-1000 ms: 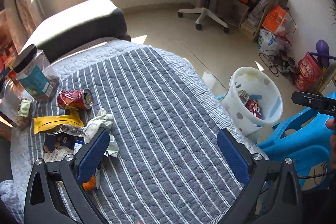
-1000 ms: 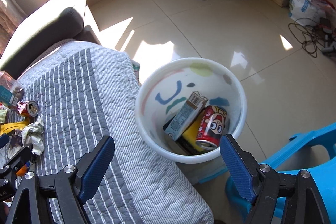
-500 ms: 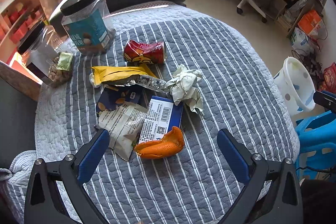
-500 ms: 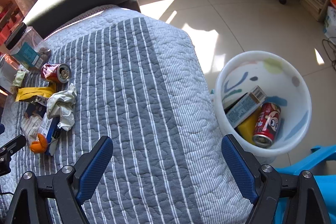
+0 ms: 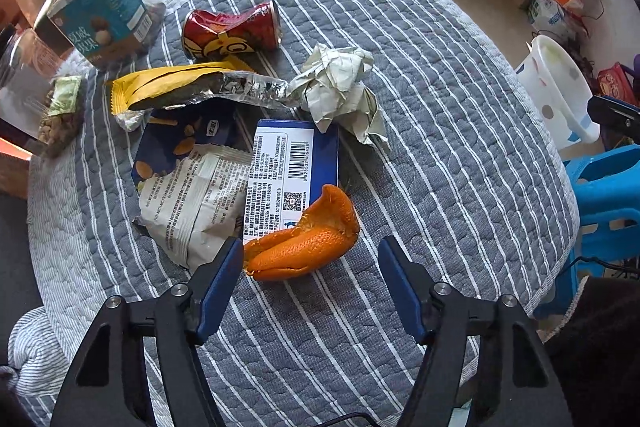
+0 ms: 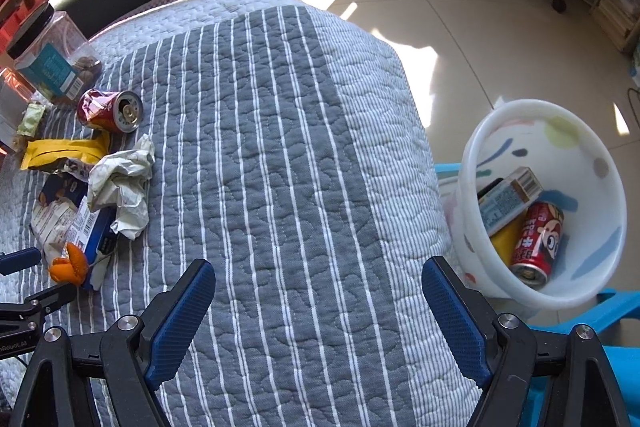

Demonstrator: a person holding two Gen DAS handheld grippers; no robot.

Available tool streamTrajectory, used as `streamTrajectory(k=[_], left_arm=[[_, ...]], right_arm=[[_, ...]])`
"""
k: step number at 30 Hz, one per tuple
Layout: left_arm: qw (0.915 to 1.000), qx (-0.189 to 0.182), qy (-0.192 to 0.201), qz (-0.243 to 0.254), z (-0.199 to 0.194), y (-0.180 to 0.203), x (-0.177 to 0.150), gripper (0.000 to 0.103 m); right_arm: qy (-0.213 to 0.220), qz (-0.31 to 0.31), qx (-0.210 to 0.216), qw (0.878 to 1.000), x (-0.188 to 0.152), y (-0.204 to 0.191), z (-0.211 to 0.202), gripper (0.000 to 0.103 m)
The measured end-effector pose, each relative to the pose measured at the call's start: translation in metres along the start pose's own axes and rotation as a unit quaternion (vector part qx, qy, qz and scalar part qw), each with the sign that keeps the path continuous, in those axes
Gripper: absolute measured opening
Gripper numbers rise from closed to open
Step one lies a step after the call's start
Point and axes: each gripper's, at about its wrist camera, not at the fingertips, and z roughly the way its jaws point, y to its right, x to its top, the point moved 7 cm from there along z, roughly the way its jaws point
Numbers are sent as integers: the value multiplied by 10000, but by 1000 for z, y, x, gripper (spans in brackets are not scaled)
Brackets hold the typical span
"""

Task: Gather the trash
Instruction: 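Grasp the orange peel with the left tool and lift it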

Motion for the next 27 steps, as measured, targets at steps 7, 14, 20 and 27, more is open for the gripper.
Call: streamTrajectory(k=[7, 14, 20, 27], left_arm=[[9996, -14, 33, 283, 7, 8, 0, 28], [9988, -332, 340, 140, -24, 0, -6, 14], [9944, -410, 839, -488, -60, -43, -16, 13], [9874, -29, 1085, -1152, -80, -99, -29, 13]], right_arm=[[-43, -26, 28, 10000, 0, -13, 4, 88], [-95, -215, 196, 9995, 4, -53, 14, 88], [-198, -516, 355, 9978, 3, -106, 31, 88], [-455, -849, 641, 9933, -8, -180, 60, 88]])
